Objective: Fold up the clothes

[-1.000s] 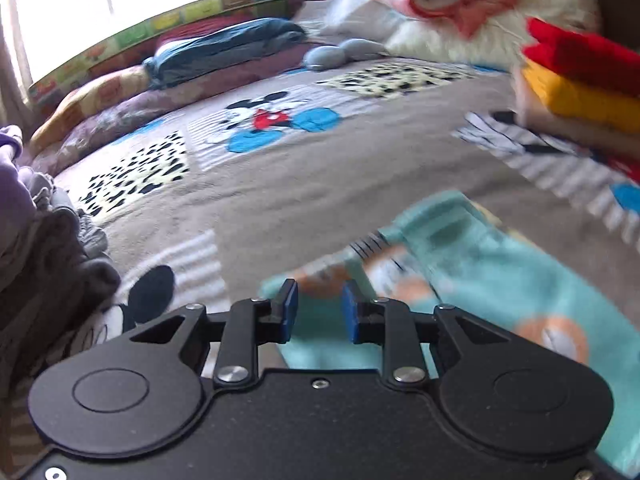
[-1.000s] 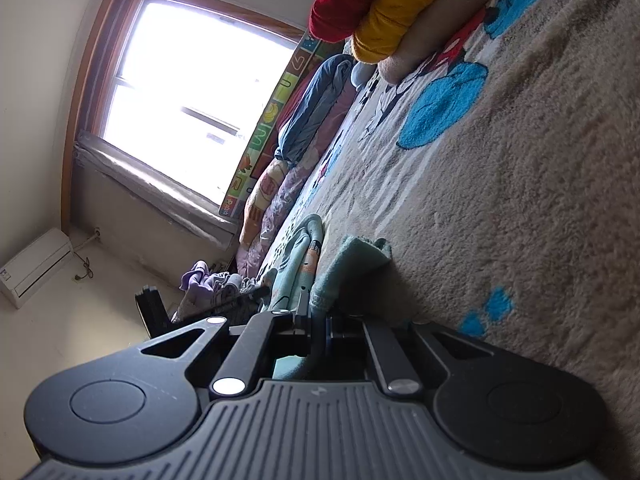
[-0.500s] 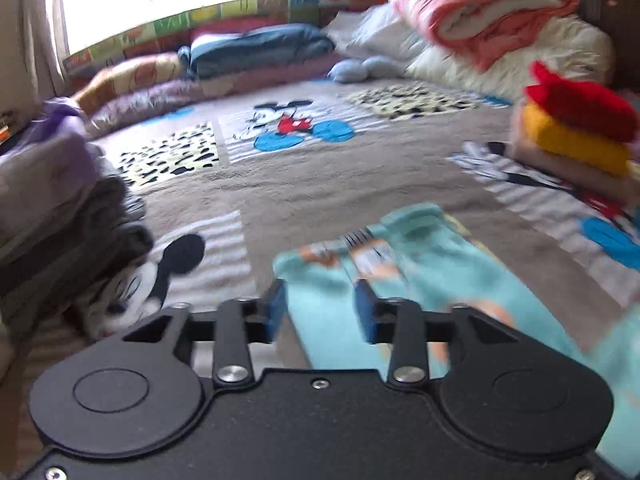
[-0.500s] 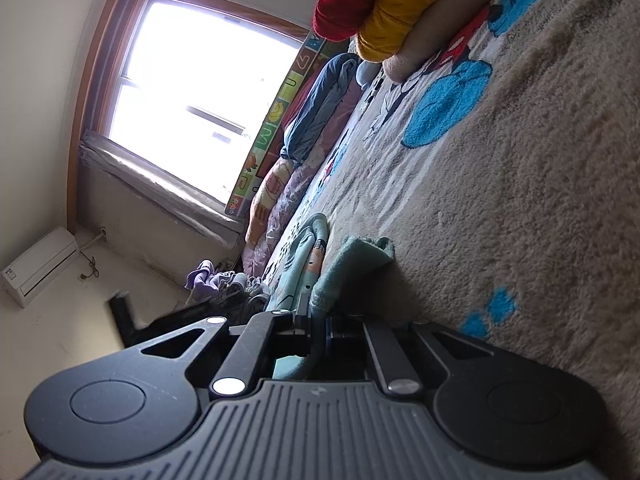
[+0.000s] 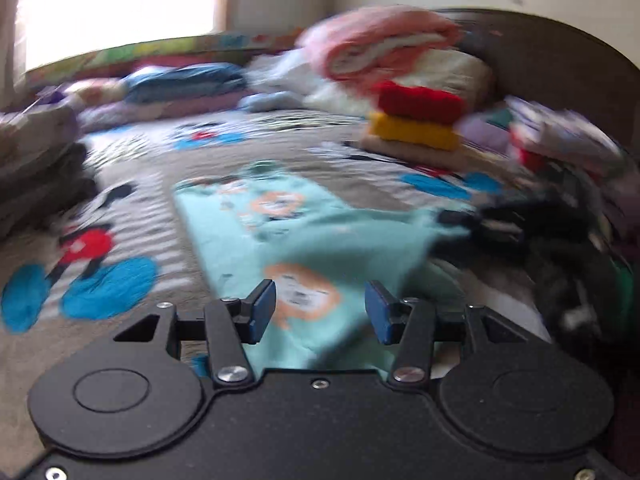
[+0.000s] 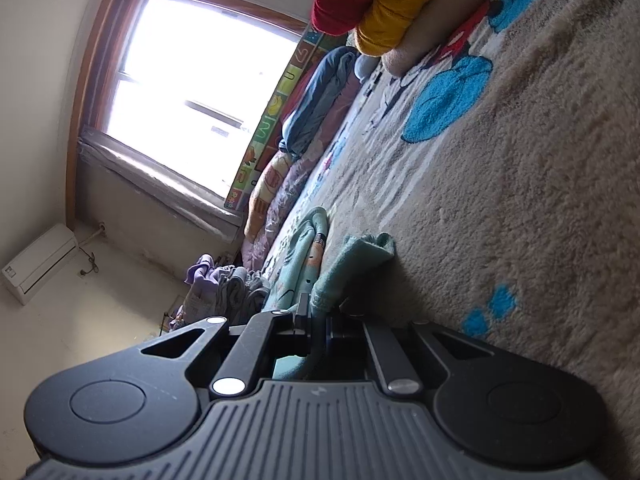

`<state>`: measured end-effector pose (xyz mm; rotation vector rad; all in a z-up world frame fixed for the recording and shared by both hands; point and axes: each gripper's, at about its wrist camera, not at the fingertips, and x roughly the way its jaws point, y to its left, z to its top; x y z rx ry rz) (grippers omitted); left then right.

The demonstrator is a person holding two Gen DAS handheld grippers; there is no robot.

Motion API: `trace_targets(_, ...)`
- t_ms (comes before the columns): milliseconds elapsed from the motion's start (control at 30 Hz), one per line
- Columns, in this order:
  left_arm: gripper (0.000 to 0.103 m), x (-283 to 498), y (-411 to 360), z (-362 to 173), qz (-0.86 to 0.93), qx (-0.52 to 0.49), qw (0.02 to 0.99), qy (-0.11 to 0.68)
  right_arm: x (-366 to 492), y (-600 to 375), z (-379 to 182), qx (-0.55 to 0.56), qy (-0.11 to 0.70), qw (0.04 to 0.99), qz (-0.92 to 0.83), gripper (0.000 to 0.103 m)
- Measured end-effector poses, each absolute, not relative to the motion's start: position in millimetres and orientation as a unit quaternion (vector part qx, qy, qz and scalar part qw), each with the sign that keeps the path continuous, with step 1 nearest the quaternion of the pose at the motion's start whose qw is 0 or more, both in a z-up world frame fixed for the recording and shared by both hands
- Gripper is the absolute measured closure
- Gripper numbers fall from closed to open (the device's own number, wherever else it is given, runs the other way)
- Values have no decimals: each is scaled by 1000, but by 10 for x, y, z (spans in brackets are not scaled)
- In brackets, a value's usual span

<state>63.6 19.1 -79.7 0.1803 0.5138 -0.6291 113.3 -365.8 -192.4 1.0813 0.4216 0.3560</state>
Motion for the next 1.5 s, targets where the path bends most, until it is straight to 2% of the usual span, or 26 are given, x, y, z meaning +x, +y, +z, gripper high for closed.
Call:
trace_targets(67,48,737,162,-1050,-309,101,896,303,1154,-3649,-1893,508,210,820,158,96)
trace_targets(167,43,670,115,-1189,-324,140,889,291,1178,-3619,-1776,494,229,827,139,95)
trace_targets(367,43,747,136,-1138,-342,107,881,310,1244,-3555,-1313,443,228,855,141,95)
trace_targets(467,39,790,148,-1108,-350,88,876,320,1314,-3533,-1099,420,231,865,147,95)
trace_targets(567,39,780,110,-1085,-349,106,877,314,1375,-3482,-938,396,241,874,147,95)
trace_targets(700,39,782,196,-965,-340,76,890,295,1460,-3420,-725,375,248,881,146,95)
trace_targets(1067,35,816,298,-1087,-362,62,870,330,1936,-2954,-93,315,266,898,155,95)
trace_targets(1267,34,873,341,-1081,-372,43,863,340,2369,-2494,95,272,286,905,157,95)
trace_targets(1500,33,964,438,-1071,-383,4,852,358,2829,-1981,63,215,326,908,149,95)
